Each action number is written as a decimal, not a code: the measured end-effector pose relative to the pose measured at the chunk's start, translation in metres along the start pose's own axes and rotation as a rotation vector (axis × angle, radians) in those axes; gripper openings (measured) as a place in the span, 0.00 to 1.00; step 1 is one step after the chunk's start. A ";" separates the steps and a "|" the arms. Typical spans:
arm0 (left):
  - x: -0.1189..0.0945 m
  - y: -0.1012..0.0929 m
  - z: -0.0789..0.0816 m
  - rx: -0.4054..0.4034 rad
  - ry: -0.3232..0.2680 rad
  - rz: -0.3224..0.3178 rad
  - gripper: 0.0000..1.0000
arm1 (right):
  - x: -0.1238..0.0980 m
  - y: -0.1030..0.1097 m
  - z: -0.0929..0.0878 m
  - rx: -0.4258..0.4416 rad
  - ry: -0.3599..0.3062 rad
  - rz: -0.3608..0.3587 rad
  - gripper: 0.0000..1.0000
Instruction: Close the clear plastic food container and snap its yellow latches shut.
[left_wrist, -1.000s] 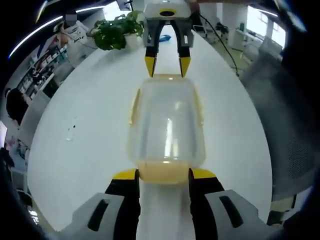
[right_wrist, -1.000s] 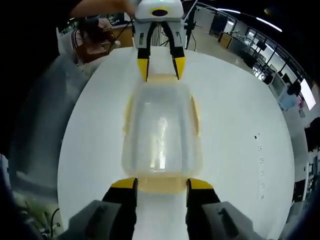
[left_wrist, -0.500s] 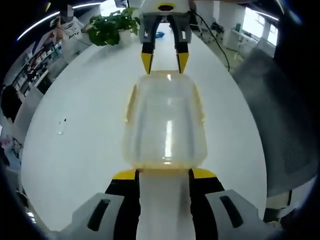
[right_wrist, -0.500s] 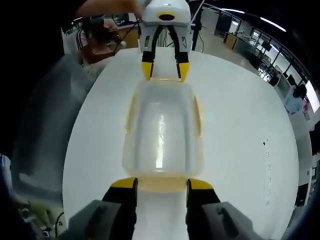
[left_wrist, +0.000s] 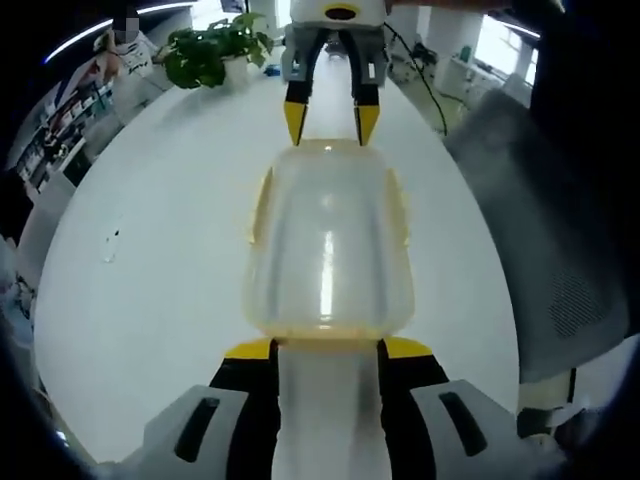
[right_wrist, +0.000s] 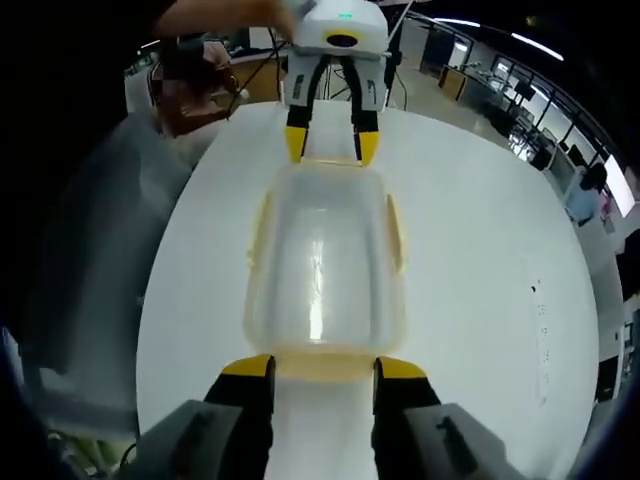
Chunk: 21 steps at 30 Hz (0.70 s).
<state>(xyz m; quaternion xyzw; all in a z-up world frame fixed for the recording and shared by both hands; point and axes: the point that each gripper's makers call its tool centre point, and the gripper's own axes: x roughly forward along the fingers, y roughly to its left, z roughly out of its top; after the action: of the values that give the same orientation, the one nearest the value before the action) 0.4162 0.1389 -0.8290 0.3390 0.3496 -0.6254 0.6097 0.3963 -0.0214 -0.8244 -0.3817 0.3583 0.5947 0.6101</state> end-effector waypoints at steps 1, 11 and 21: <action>-0.001 -0.003 -0.001 -0.005 -0.001 -0.003 0.36 | 0.001 0.002 0.001 0.004 -0.012 -0.006 0.36; -0.007 -0.017 -0.016 -0.006 -0.008 0.018 0.33 | -0.002 0.018 -0.006 0.032 -0.025 0.000 0.39; -0.042 -0.019 -0.009 -0.095 -0.123 0.071 0.21 | -0.035 0.007 0.028 0.059 -0.182 -0.039 0.29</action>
<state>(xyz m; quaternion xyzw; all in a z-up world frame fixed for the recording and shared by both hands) 0.3984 0.1685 -0.7977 0.2830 0.3286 -0.6058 0.6671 0.3874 -0.0120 -0.7810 -0.3148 0.3114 0.6041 0.6625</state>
